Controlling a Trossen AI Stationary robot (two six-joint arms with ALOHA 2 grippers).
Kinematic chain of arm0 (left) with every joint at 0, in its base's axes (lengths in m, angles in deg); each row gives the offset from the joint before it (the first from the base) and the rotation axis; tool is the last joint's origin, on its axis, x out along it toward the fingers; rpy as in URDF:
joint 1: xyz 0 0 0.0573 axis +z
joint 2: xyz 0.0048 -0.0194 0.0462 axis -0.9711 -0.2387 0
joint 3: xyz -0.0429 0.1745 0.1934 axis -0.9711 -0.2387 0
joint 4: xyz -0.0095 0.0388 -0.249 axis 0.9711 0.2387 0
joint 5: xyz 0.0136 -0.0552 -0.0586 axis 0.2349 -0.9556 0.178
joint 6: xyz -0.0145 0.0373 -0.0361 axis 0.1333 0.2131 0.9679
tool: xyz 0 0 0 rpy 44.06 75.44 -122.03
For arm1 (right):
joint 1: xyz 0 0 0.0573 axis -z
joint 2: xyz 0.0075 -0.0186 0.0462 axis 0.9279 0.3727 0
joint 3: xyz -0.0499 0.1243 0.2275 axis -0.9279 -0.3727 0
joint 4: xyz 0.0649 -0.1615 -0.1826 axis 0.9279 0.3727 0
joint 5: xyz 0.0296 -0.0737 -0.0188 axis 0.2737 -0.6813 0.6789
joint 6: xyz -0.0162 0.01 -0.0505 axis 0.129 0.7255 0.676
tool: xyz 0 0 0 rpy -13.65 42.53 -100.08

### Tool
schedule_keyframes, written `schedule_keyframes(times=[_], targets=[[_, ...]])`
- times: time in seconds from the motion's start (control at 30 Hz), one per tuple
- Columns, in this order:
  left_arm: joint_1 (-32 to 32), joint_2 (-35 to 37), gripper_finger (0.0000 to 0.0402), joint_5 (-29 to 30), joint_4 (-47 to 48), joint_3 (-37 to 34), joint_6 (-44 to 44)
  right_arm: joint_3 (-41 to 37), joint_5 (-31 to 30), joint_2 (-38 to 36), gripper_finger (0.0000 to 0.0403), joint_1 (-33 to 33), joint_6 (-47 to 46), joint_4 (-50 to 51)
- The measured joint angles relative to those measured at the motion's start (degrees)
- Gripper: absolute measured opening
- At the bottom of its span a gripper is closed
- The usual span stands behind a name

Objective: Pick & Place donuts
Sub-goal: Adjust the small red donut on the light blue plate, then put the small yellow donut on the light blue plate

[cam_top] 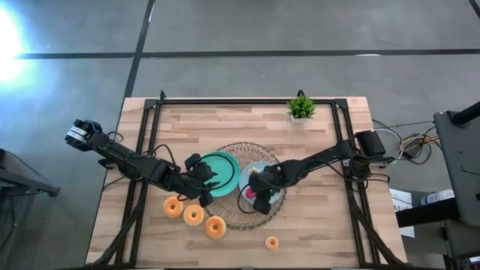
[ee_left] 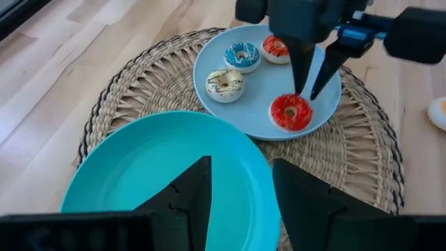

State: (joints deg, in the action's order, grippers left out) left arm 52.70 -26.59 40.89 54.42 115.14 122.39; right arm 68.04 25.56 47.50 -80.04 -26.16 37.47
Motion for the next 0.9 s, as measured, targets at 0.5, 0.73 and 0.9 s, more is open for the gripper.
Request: schedule_keyframes(times=[0.5, 0.73, 0.9], targets=[[0.00, 0.01, 0.0128, 0.00, -0.29, 0.00, 0.01, 0.85, -7.32, -3.42, 0.0075, 1.51, -0.32, 4.79], [0.00, 0.01, 0.0128, 0.01, -0.32, 0.00, 0.01, 0.87, 0.52, -8.15, 0.0080, -10.12, 7.30, 5.75], [0.00, 0.01, 0.0128, 0.00, -0.29, 0.00, 0.01, 0.85, 0.01, -5.81, 0.0086, -20.16, 8.94, 2.22]])
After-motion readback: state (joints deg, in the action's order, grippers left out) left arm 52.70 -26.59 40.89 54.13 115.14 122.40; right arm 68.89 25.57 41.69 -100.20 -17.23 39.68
